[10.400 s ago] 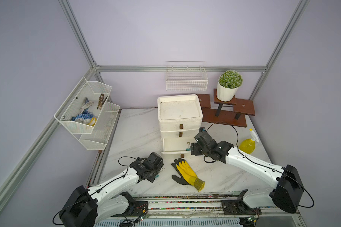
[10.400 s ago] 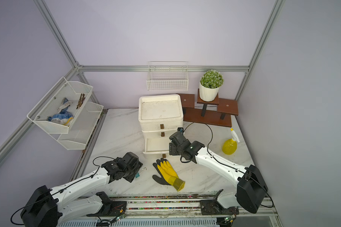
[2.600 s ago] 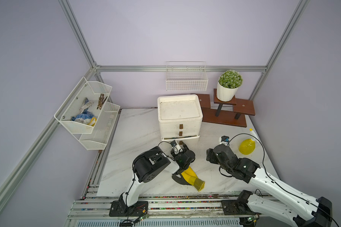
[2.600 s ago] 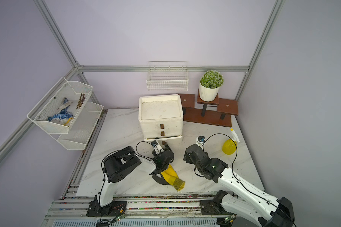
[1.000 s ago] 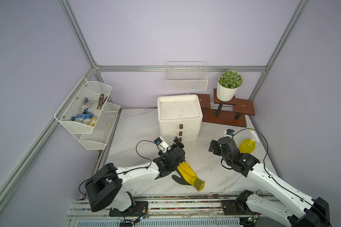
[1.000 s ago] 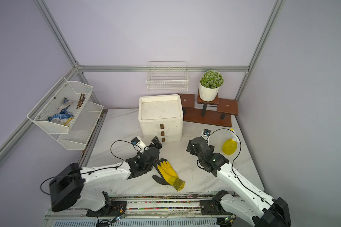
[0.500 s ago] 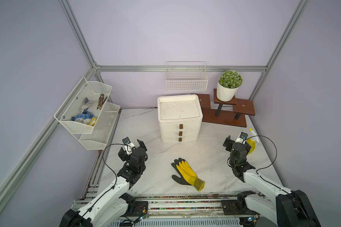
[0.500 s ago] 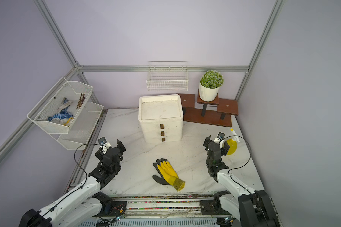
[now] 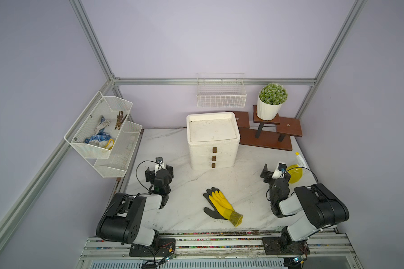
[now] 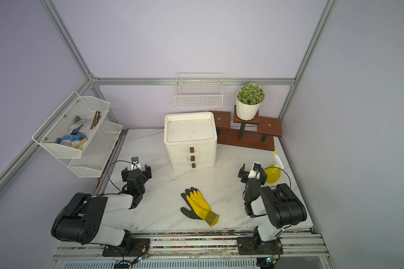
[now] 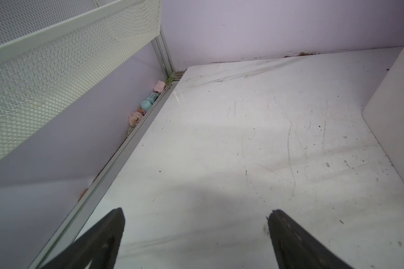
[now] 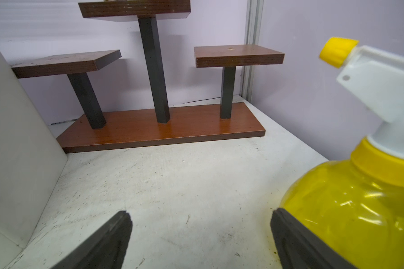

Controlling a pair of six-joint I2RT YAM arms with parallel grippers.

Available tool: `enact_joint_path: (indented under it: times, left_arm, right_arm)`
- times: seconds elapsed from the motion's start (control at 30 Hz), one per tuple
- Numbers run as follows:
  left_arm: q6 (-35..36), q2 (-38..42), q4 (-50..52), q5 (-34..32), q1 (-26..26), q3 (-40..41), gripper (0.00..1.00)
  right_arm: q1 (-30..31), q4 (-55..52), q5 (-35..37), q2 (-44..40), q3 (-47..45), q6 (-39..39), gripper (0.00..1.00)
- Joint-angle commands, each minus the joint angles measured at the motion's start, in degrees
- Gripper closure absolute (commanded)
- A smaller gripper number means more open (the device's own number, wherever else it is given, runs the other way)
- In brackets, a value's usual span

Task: Put the binder clips in the drawer according to color
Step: Reset both arms

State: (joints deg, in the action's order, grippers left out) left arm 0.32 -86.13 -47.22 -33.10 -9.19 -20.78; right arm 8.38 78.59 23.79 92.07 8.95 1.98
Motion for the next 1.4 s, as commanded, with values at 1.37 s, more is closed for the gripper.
enact_joint_path:
  times: [1.37]
  left_arm:
    - [-2.9, -4.2, -9.4, 12.7, 8.0, 0.0, 0.0]
  right_arm:
    - [-2.7, -9.0, -2.9, -1.5, 6.8, 1.5, 0.01]
